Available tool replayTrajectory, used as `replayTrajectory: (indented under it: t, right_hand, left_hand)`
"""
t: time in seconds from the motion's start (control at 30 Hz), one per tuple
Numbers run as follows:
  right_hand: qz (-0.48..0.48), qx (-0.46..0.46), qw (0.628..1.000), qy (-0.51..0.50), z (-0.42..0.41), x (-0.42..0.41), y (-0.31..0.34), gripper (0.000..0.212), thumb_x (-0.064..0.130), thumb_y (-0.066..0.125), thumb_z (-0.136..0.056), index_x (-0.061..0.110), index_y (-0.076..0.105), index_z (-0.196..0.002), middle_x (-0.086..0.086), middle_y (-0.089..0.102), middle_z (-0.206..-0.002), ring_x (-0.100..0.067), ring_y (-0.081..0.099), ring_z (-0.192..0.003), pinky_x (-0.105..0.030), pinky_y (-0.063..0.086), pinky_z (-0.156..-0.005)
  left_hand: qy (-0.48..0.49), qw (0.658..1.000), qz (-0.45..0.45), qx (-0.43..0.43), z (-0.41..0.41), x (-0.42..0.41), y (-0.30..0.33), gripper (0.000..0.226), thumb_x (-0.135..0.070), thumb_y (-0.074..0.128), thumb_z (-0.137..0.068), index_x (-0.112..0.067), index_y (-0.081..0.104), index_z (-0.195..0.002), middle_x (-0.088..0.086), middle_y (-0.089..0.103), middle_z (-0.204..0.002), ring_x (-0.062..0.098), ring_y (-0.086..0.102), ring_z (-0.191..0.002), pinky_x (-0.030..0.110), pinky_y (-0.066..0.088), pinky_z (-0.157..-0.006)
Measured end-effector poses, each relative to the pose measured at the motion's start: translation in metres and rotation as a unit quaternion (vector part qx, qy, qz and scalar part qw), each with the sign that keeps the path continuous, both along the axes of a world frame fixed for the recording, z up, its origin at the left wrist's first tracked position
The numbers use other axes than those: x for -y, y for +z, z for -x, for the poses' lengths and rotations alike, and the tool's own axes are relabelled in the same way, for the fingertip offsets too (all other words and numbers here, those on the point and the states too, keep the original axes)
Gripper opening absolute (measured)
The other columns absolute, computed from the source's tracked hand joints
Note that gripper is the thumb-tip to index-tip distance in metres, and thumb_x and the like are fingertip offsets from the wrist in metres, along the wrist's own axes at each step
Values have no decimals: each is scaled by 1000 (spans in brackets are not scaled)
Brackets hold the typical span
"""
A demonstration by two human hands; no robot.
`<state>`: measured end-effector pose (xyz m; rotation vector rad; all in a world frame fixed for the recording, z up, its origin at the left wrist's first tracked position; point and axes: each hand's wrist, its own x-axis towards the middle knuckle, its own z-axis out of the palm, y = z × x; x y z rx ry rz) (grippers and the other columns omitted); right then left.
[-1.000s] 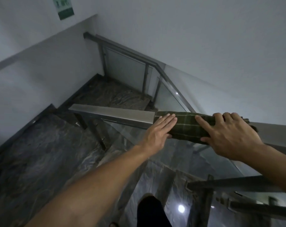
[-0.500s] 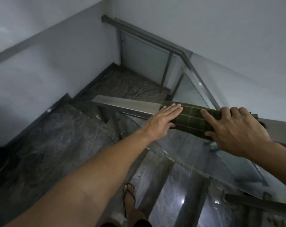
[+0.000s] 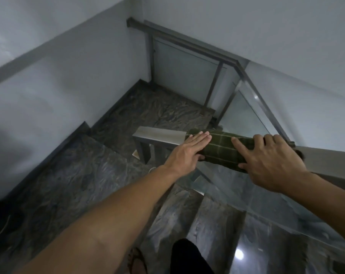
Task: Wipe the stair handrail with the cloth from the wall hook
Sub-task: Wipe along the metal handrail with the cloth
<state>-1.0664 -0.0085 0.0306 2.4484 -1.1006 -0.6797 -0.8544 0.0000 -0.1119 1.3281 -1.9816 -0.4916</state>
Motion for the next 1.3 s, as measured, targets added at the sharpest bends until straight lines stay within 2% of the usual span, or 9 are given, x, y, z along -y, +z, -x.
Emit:
replayTrajectory:
  t: [0.2,0.43,0.57,0.7,0.83,0.93,1.03,1.13,1.3]
  right_hand:
    - [16,-5,1000,-1,-63,13,-52,70,60,13,-90,22,-2,-147,-20,49,-125,-32,53,-105,-43,42,-93]
    - [10,-5,1000,0,-108,22,-79,73,62,4,-86,24,-6,-147,-17,49,-126,-28,53,-105,-41,42,-93]
    - [22,5,999,-31,-127,26,-95,74,61,0,-85,23,7,-148,-18,54,-118,-30,56,-94,-44,45,-86]
    - [35,10,998,-47,-148,35,-116,72,62,18,-87,20,21,-146,-18,57,-111,-32,56,-87,-46,47,-79]
    - [36,13,995,-88,-158,33,-120,70,61,20,-88,23,20,-147,-19,56,-121,-36,56,-101,-52,44,-91]
    - [51,-3,988,-144,-169,24,-125,68,59,24,-86,27,24,-147,-24,49,-134,-43,44,-125,-62,28,-107]
    - [83,27,968,-234,-189,6,-132,67,59,23,-84,28,34,-143,-27,42,-142,-46,32,-135,-64,23,-110]
    - [135,49,940,-311,-209,-7,-144,70,59,8,-88,24,36,-142,-26,41,-143,-45,33,-135,-63,25,-110]
    - [191,37,914,-355,-231,-7,-171,67,42,45,-89,30,18,-149,-27,27,-151,-46,24,-139,-62,25,-111]
  left_hand:
    - [-3,999,52,-3,-69,17,-62,58,-5,60,-86,-8,42,-141,10,43,-148,21,35,-140,39,25,-118]
    - [-26,999,31,-6,-116,27,-86,61,-7,63,-83,-8,43,-140,11,44,-147,23,37,-139,44,30,-116]
    - [-62,997,45,33,-139,44,-88,68,-15,69,-75,-5,45,-138,13,47,-144,25,41,-136,48,31,-114]
    - [-195,967,93,134,-169,76,-102,83,-28,62,-83,-7,16,-149,12,15,-159,22,7,-149,42,5,-122]
    - [-255,949,84,166,-190,92,-122,81,-41,48,-91,-12,2,-150,7,2,-160,16,-4,-149,39,2,-122]
    - [-266,944,92,173,-196,94,-129,78,-45,42,-92,-15,-1,-151,7,1,-161,17,-4,-149,43,7,-122]
    - [-275,942,85,174,-201,94,-131,76,-49,31,-92,-17,-4,-151,6,-4,-161,20,-7,-149,44,7,-121]
    - [-295,930,133,176,-205,102,-134,74,-49,28,-93,-14,-2,-151,10,-2,-161,24,-4,-149,48,6,-119]
    - [-385,892,194,137,-212,124,-148,72,-47,28,-93,-18,-3,-151,5,-3,-161,21,-5,-148,49,7,-119]
